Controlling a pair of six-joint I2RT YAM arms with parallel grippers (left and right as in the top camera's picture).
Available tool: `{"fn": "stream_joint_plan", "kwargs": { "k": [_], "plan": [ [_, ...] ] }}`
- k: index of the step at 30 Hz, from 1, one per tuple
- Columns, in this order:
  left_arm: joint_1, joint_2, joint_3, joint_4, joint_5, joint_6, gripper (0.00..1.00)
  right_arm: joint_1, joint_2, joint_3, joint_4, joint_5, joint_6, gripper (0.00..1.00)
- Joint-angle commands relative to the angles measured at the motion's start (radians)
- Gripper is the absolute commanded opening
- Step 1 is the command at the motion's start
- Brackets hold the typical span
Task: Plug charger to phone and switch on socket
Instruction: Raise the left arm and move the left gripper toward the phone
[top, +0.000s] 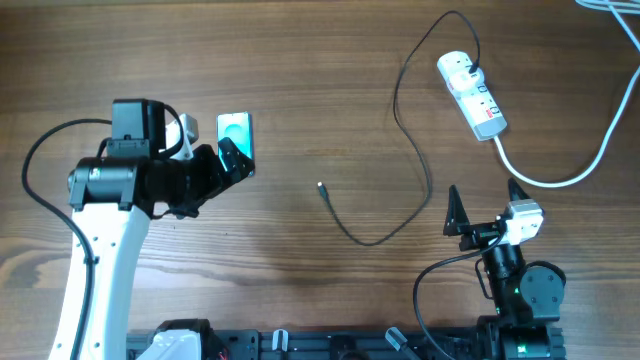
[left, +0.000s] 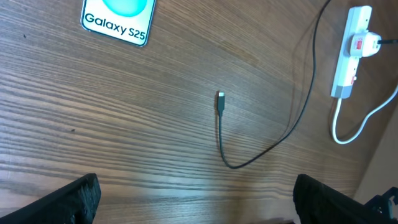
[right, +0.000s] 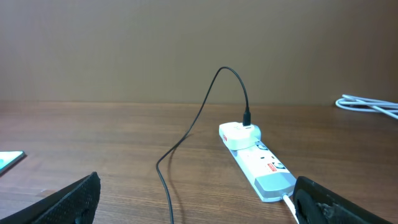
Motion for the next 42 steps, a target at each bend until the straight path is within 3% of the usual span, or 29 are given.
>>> {"fn": "stream_joint_plan", "kwargs": {
  "k": [1, 2, 7, 42],
  "plan": [
    [-0.005, 0.002, 0.016, -0.005, 0.013, 0.006, 0.74, -0.004, -0.005, -0.001, 0.006, 0.000, -0.008, 1.00],
    [-0.005, 0.002, 0.016, -0.005, 0.013, 0.006, 0.69, -0.004, -0.005, -0.001, 0.006, 0.000, -0.008, 1.00],
    [-0.005, 0.002, 0.016, -0.005, 0.006, 0.007, 0.05, -0.004, -0.005, -0.001, 0.006, 0.000, -0.008, 1.00],
    [-0.005, 0.006, -0.027, -0.031, -0.011, 0.006, 0.04, -0.004, -0.005, -0.001, 0.006, 0.000, -0.008, 1.00]
  ]
}}
